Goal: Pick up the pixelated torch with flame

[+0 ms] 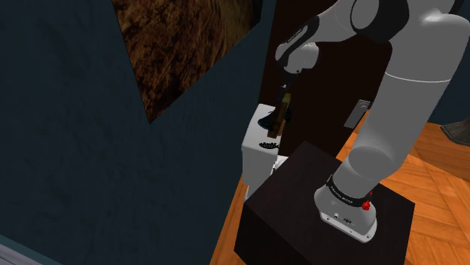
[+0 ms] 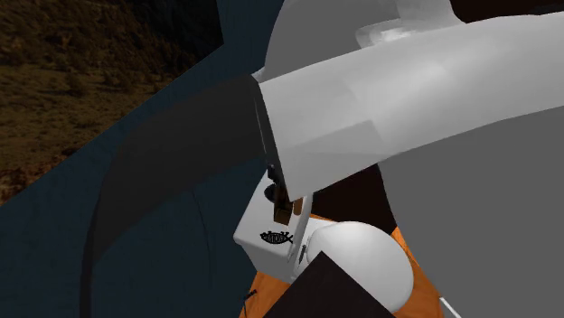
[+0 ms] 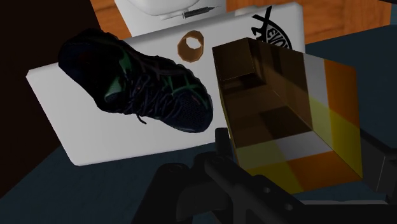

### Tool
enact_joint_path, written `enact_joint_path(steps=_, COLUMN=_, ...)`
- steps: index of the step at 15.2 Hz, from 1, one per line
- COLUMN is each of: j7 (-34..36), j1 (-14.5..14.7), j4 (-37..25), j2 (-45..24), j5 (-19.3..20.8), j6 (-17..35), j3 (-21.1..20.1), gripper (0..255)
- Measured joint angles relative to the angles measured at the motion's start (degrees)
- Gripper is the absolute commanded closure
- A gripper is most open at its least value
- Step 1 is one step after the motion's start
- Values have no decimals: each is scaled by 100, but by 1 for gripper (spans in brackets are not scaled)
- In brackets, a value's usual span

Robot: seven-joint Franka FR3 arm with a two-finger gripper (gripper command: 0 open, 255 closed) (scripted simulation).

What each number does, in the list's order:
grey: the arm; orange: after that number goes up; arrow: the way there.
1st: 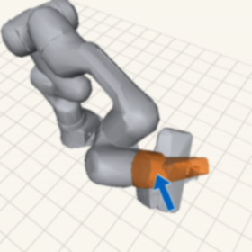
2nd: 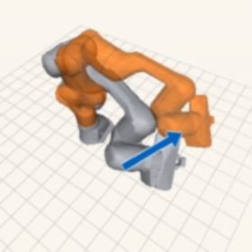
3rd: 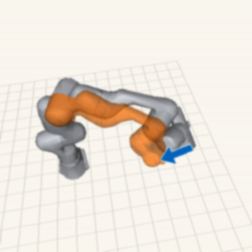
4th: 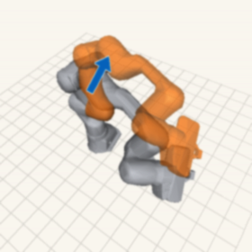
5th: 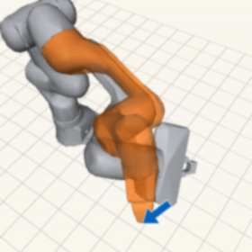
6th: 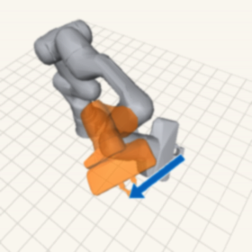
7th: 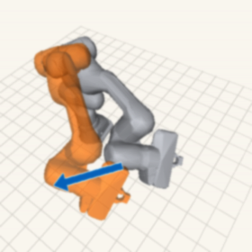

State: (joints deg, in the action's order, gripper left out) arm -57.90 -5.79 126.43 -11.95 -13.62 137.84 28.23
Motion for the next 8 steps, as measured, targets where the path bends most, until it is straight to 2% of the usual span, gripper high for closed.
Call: enact_joint_path(steps=8, j7=287, j1=83, j4=-134, j2=438, j5=380, j6=-495, j3=105, gripper=255)
